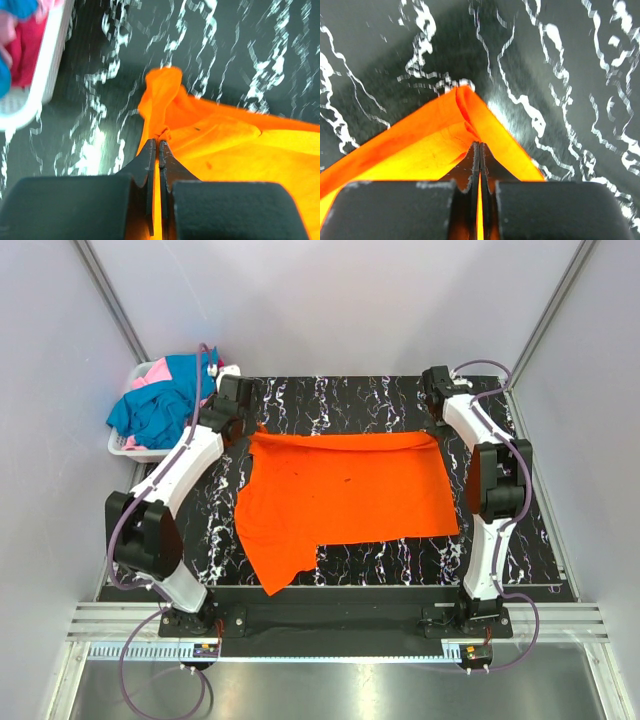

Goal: Fold and stack the t-shirts
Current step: Fold the tshirt

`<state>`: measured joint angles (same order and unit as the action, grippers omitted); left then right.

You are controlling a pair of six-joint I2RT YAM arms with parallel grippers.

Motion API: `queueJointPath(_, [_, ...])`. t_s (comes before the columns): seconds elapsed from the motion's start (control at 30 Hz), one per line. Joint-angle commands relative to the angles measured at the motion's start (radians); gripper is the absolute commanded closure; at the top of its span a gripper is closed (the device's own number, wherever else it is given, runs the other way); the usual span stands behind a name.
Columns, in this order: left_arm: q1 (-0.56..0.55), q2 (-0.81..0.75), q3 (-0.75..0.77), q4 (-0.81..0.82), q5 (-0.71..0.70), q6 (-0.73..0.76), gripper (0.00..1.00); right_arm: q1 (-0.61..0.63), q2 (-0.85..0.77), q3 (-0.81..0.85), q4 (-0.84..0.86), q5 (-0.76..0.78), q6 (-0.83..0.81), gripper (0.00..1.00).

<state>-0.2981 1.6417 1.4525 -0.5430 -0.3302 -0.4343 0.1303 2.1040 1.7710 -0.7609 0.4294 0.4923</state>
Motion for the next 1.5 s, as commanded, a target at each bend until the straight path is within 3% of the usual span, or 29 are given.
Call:
queueJointPath(0.0, [-0.013,-0.066,-0.067,-0.005,-0.03,-0.072,0.97,-0.003,-0.067,0.008,-0.092,-0.06,0.097,1.0])
queueJointPath(0.1, [-0.039,-0.105,-0.144,-0.049,-0.058,-0.153,0.95,0.0,-0.102,-0.011,-0.16,-0.061,0.167,1.0])
queueJointPath(0.17, [-0.064,-0.134,-0.206,-0.066,-0.04,-0.207,0.72,0.006,-0.145,-0.036,-0.167,-0.06,0.183,1.0])
queueJointPath(0.2, [-0.078,-0.141,-0.224,-0.066,-0.047,-0.218,0.71,0.011,-0.156,-0.042,-0.173,-0.031,0.192,0.99])
queueJointPath(0.23, [-0.09,-0.149,-0.237,-0.081,-0.064,-0.23,0.7,0.012,-0.18,-0.047,-0.185,-0.018,0.206,0.91])
queueJointPath(0.3, [-0.111,-0.16,-0.262,-0.098,-0.075,-0.267,0.53,0.014,-0.197,-0.047,-0.199,-0.005,0.212,0.82])
queueJointPath(0.37, [-0.124,-0.169,-0.262,-0.144,-0.128,-0.315,0.47,0.017,-0.217,-0.039,-0.232,0.012,0.235,0.82])
queueJointPath(0.57, [-0.125,-0.175,-0.23,-0.172,-0.171,-0.337,0.42,0.025,-0.262,-0.1,-0.221,0.037,0.281,0.8])
queueJointPath(0.67, [-0.125,-0.117,-0.175,-0.172,-0.153,-0.305,0.42,0.026,-0.231,-0.098,-0.155,-0.05,0.199,0.77])
queueJointPath(1.03, [-0.101,0.091,0.078,-0.103,0.16,-0.23,0.42,0.028,-0.007,0.102,-0.118,-0.29,0.045,0.83])
queueJointPath(1.13, [-0.085,0.176,0.155,-0.127,0.177,-0.236,0.44,0.028,0.057,0.159,-0.141,-0.376,0.02,0.82])
queueJointPath(1.27, [-0.076,0.265,0.233,-0.164,0.197,-0.241,0.46,0.028,0.099,0.165,-0.143,-0.449,0.017,0.76])
queueJointPath(1.4, [-0.076,0.323,0.276,-0.201,0.203,-0.248,0.48,0.028,0.126,0.163,-0.156,-0.471,0.023,0.61])
queueJointPath(1.47, [-0.076,0.337,0.287,-0.21,0.207,-0.25,0.48,0.028,0.137,0.165,-0.169,-0.477,0.031,0.6])
